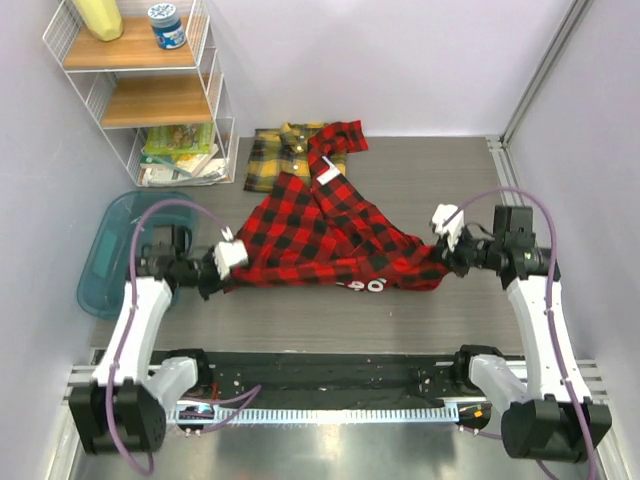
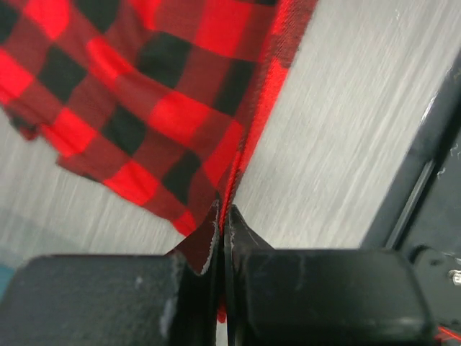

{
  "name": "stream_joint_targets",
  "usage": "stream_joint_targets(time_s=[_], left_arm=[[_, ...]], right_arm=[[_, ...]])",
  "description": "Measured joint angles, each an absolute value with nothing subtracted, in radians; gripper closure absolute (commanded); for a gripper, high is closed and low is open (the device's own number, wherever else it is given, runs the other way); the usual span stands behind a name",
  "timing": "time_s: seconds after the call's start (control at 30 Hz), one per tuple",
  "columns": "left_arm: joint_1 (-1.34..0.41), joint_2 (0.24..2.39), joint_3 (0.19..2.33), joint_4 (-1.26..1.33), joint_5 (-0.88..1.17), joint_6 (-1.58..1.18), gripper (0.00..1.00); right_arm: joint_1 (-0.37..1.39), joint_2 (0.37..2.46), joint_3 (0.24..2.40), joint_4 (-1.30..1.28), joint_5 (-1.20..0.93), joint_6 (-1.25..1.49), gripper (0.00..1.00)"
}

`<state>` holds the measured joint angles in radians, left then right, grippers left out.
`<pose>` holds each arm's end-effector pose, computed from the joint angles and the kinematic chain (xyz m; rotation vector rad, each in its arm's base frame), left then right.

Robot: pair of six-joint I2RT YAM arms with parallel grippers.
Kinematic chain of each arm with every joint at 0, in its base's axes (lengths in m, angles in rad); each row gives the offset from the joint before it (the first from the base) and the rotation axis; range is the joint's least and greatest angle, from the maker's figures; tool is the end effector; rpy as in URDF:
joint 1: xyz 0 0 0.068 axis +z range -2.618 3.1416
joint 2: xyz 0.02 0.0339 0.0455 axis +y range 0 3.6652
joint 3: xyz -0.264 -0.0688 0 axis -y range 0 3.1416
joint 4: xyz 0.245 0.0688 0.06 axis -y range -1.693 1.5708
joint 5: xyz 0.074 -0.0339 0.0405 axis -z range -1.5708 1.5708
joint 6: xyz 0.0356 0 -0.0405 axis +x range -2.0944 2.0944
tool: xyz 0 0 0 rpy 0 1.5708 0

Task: Fold and stack the long sleeve shirts
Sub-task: Flatten the shirt out

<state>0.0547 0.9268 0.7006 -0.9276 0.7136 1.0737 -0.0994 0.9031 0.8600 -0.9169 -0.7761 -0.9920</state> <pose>0.1556 -0.0148 0.2359 1.3238 1.9849 -0.4801 0.1626 0.0088 0.2888 -1.2095 1.8685 0.4101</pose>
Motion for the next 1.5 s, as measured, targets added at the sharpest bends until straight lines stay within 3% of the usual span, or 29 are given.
stream_joint_targets(time_s=[0.1, 0.27, 0.47, 0.57, 0.67, 0.87, 0.97, 1.13, 1.17, 1.23, 1.27, 1.3, 1.37, 1.5], left_arm=[[0.045, 1.127, 0.921, -0.888, 0.703, 0.927, 1.0], [0.002, 1.482, 1.433, -0.646, 0.667, 0.568, 1.0], [-0.086, 1.9, 2.141, -0.363, 0.462, 0.218, 1.0], [-0.059, 1.941, 2.279, -0.229, 0.439, 0.062, 1.0], [-0.008, 1.855, 2.215, -0.073, 0.485, -0.021, 1.0], [0.07, 1.45, 1.64, 0.116, 0.713, 0.088, 1.0], [0.082, 1.275, 1.325, 0.055, 0.81, 0.288, 1.0], [0.096, 1.106, 0.897, -0.328, 0.861, 0.684, 1.0], [0.097, 1.073, 0.831, -0.423, 0.864, 0.777, 1.0], [0.102, 0.999, 0.73, -0.593, 0.86, 0.939, 0.9], [0.104, 0.954, 0.69, -0.689, 0.841, 1.043, 0.76], [0.11, 0.913, 0.661, -0.776, 0.82, 1.142, 0.55], [0.117, 0.861, 0.638, -0.916, 0.775, 1.282, 0.5], [0.12, 0.802, 0.654, -1.143, 0.692, 1.445, 0.4]], right_arm=[[-0.095, 1.028, 1.008, -0.854, -0.767, -0.904, 0.99], [-0.081, 1.405, 1.414, -0.624, -0.675, -0.643, 0.99], [-0.079, 1.924, 2.251, -0.513, -0.505, -0.339, 0.99], [-0.079, 1.927, 2.389, -0.446, -0.503, -0.222, 0.99], [-0.079, 1.687, 2.167, -0.293, -0.561, -0.176, 0.99], [-0.095, 1.096, 1.546, -0.177, -0.683, -0.376, 0.99], [-0.115, 0.957, 1.338, -0.257, -0.702, -0.565, 0.99], [-0.121, 0.894, 0.965, -0.596, -0.719, -0.916, 0.96], [-0.121, 0.894, 0.902, -0.669, -0.714, -0.979, 0.85], [-0.12, 0.875, 0.81, -0.818, -0.699, -1.103, 0.45], [-0.122, 0.854, 0.783, -0.897, -0.67, -1.176, 0.17], [-0.128, 0.825, 0.768, -0.969, -0.647, -1.242, 0.1], [-0.133, 0.757, 0.766, -1.085, -0.603, -1.352, 0.04], [-0.133, 0.659, 0.809, -1.223, -0.524, -1.442, 0.03]])
